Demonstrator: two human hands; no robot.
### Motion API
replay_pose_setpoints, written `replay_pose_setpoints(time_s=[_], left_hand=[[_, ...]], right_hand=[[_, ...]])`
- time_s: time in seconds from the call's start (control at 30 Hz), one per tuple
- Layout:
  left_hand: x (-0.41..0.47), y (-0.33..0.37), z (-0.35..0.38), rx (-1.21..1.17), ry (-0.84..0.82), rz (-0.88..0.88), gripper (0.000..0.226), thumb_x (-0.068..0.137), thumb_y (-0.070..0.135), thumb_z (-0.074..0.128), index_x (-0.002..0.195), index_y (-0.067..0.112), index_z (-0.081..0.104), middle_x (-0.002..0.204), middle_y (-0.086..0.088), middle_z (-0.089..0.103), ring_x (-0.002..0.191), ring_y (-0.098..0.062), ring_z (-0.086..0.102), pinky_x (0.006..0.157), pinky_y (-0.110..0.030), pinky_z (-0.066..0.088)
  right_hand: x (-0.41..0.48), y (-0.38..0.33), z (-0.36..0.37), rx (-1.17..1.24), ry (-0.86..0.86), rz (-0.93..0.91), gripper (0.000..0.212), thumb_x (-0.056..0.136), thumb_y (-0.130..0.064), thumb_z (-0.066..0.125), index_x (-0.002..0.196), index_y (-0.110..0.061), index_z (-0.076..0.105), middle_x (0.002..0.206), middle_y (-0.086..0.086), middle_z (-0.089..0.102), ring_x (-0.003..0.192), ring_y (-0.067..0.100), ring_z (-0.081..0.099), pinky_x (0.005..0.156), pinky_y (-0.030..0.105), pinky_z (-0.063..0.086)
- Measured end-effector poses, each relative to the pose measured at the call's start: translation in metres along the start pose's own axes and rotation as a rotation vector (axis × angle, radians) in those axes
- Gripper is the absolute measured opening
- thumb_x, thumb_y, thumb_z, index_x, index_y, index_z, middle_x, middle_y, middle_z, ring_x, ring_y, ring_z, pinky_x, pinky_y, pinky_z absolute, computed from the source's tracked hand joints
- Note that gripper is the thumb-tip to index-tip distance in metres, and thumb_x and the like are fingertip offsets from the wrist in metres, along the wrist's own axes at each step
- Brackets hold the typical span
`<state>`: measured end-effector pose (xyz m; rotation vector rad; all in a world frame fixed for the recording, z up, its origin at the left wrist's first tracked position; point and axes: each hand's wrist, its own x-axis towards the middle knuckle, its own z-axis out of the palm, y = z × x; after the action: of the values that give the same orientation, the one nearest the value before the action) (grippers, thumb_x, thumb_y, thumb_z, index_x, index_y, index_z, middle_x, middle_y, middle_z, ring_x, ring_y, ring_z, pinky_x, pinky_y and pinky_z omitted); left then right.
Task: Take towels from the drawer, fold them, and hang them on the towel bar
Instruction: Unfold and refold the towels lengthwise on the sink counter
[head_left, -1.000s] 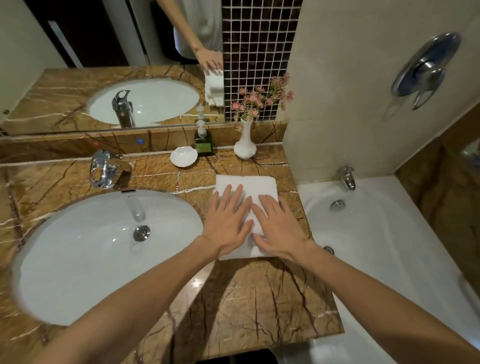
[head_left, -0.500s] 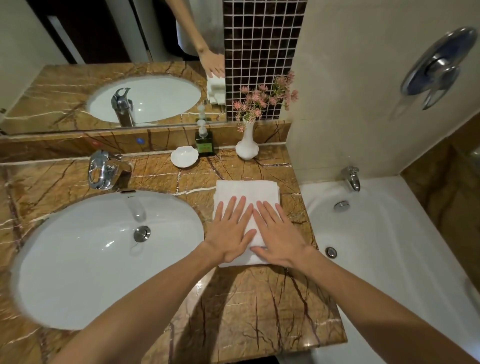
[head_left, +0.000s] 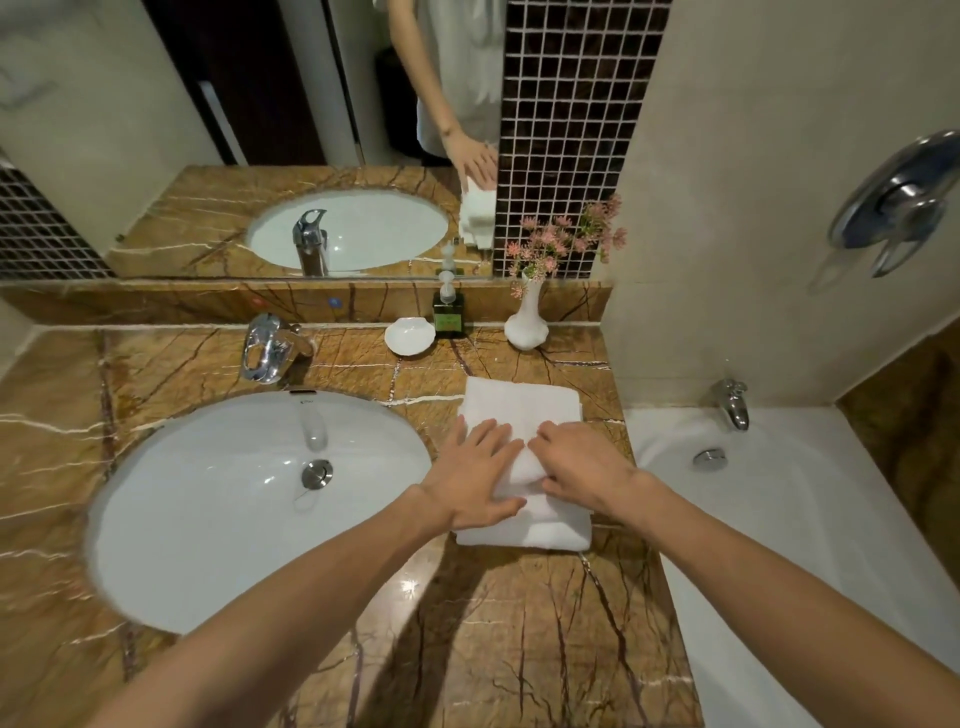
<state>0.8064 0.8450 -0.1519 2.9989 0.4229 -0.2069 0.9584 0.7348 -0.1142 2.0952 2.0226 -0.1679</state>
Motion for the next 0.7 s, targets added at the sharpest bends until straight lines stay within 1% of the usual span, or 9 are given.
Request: replay_pose_setpoints(time_s=[0.03, 0.13, 0.2, 0.27, 0.37, 0.43, 0.5, 0.57, 0.7], left_hand=[[0.000, -0.002, -0.004, -0.008, 0.009, -0.020, 0.076, 0.084, 0.060, 0.044, 0.146, 0.019, 0.026, 0.153, -0.008, 0.028, 0.141, -0.026, 0.021, 0.113, -0.051, 0.010], [0.003, -0.007, -0.019, -0.097, 0.086, -0.112, 0.059, 0.084, 0.045, 0.058, 0.136, 0.023, 0.040, 0.139, -0.001, 0.048, 0.128, -0.022, 0.041, 0.107, -0.043, 0.029], [0.005, -0.012, -0.030, -0.182, 0.146, -0.190, 0.043, 0.084, 0.031, 0.060, 0.125, 0.026, 0.051, 0.123, 0.000, 0.060, 0.114, -0.024, 0.053, 0.092, -0.038, 0.041], [0.005, -0.017, -0.039, -0.273, 0.191, -0.256, 0.033, 0.084, 0.020, 0.058, 0.117, 0.026, 0.055, 0.111, -0.002, 0.065, 0.102, -0.027, 0.059, 0.079, -0.037, 0.047], [0.004, -0.025, -0.049, -0.357, 0.264, -0.286, 0.035, 0.084, 0.014, 0.057, 0.117, 0.025, 0.057, 0.111, -0.004, 0.066, 0.101, -0.029, 0.059, 0.077, -0.037, 0.048], [0.001, -0.030, -0.054, -0.381, 0.346, -0.283, 0.039, 0.083, 0.012, 0.058, 0.120, 0.026, 0.058, 0.114, -0.003, 0.066, 0.102, -0.027, 0.059, 0.077, -0.033, 0.046], [-0.005, -0.035, -0.061, -0.388, 0.431, -0.286, 0.041, 0.080, 0.010, 0.061, 0.117, 0.029, 0.060, 0.111, 0.000, 0.067, 0.100, -0.024, 0.059, 0.071, -0.028, 0.040], [-0.014, -0.042, -0.068, -0.387, 0.505, -0.295, 0.041, 0.077, 0.010, 0.065, 0.114, 0.028, 0.063, 0.106, 0.001, 0.069, 0.097, -0.022, 0.060, 0.069, -0.026, 0.038], [-0.037, -0.064, -0.079, -0.458, 0.612, -0.368, 0.042, 0.074, 0.009, 0.069, 0.113, 0.022, 0.066, 0.108, -0.001, 0.069, 0.102, -0.021, 0.060, 0.083, -0.036, 0.048]], right_hand=[[0.001, 0.001, -0.007, 0.003, 0.011, 0.001, 0.037, 0.088, -0.035, 0.056, 0.117, -0.012, 0.055, 0.112, 0.010, 0.058, 0.097, 0.029, 0.059, 0.082, 0.039, 0.044], [0.008, 0.005, -0.024, 0.019, 0.061, 0.011, 0.028, 0.087, -0.032, 0.053, 0.108, -0.014, 0.057, 0.106, 0.008, 0.060, 0.093, 0.028, 0.060, 0.078, 0.040, 0.045], [0.014, 0.009, -0.033, 0.037, 0.119, 0.019, 0.025, 0.086, -0.032, 0.054, 0.104, -0.015, 0.058, 0.105, 0.007, 0.062, 0.091, 0.028, 0.061, 0.073, 0.037, 0.044], [0.020, 0.012, -0.042, 0.053, 0.180, 0.013, 0.023, 0.084, -0.032, 0.057, 0.100, -0.015, 0.058, 0.103, 0.006, 0.064, 0.090, 0.028, 0.061, 0.065, 0.034, 0.038], [0.028, 0.013, -0.053, 0.081, 0.256, 0.003, 0.022, 0.081, -0.033, 0.062, 0.095, -0.016, 0.059, 0.096, 0.005, 0.066, 0.084, 0.029, 0.062, 0.060, 0.031, 0.029], [0.033, 0.012, -0.062, 0.090, 0.295, -0.003, 0.019, 0.079, -0.032, 0.063, 0.091, -0.018, 0.058, 0.092, 0.004, 0.067, 0.079, 0.027, 0.061, 0.059, 0.032, 0.029], [0.039, 0.008, -0.069, 0.100, 0.331, -0.018, 0.018, 0.077, -0.032, 0.063, 0.088, -0.019, 0.057, 0.089, 0.003, 0.067, 0.075, 0.025, 0.060, 0.058, 0.032, 0.031], [0.046, 0.003, -0.075, 0.132, 0.370, -0.035, 0.017, 0.077, -0.032, 0.063, 0.088, -0.020, 0.058, 0.088, 0.002, 0.067, 0.074, 0.023, 0.059, 0.060, 0.031, 0.032], [0.064, -0.018, -0.089, 0.199, 0.431, -0.096, 0.022, 0.079, -0.034, 0.063, 0.096, -0.020, 0.062, 0.093, 0.001, 0.067, 0.081, 0.022, 0.060, 0.070, 0.035, 0.045]])
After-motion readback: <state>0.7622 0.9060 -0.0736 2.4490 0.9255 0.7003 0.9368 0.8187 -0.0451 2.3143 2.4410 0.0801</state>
